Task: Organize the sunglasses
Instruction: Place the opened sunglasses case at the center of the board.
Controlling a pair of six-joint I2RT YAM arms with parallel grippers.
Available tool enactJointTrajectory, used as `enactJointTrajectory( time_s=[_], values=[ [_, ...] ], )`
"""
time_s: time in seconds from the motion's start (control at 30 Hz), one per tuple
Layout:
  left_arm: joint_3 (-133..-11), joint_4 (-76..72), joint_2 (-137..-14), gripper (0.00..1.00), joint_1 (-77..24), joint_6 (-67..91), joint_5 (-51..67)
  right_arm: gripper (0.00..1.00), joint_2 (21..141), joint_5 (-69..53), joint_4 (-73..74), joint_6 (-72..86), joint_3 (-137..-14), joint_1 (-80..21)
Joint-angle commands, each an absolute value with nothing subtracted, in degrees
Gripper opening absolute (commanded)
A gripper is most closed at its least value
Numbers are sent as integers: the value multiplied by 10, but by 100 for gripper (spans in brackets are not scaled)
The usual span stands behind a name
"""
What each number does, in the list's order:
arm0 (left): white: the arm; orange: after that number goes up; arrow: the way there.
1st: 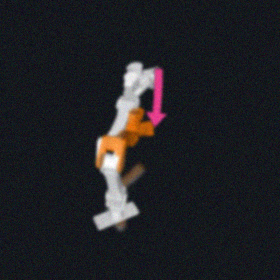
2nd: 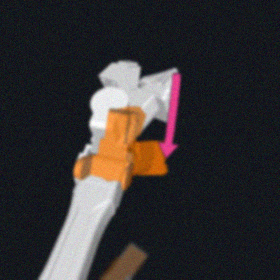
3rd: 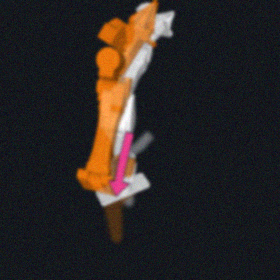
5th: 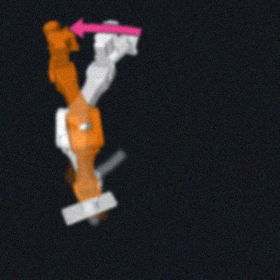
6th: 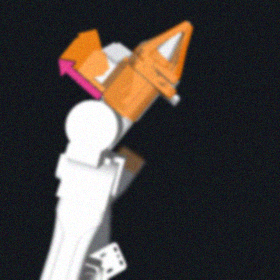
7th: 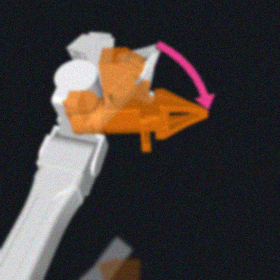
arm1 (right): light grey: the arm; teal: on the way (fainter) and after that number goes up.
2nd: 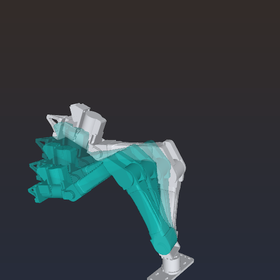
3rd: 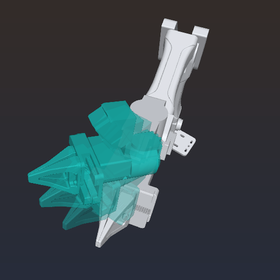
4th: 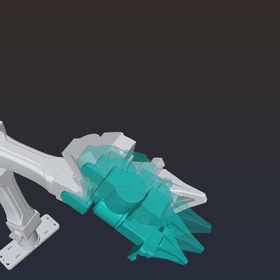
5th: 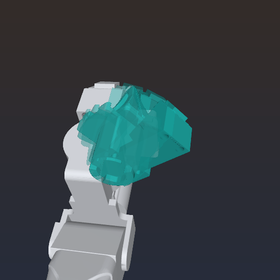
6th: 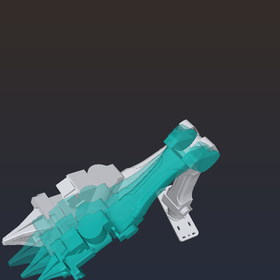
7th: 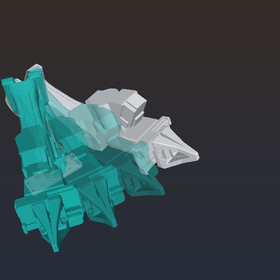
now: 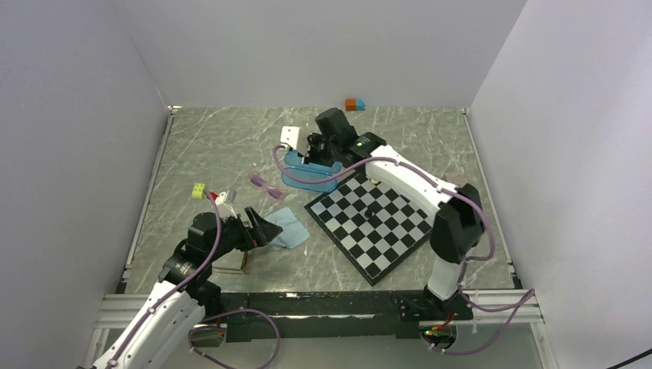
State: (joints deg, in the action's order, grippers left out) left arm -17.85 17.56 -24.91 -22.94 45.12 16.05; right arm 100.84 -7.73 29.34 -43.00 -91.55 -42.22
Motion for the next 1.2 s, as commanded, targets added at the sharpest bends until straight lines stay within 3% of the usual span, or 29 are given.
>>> enactJointTrajectory(
  time_s=[0.0, 0.4, 0.8, 1.17],
  values=[
    [-188, 193, -257, 99, -227, 438, 125, 0, 1061, -87, 271, -552, -957, -423],
    [-188, 183, -325, 99, -227, 456, 91, 0, 1146, -105, 159, -641, -970, -423],
    [-189, 162, -372, 99, -226, 464, 88, 1, 1215, -131, 185, -742, -999, -423],
    [-192, 169, -376, 99, -224, 466, 70, 6, 1204, -188, 211, -751, -972, -423]
  ],
)
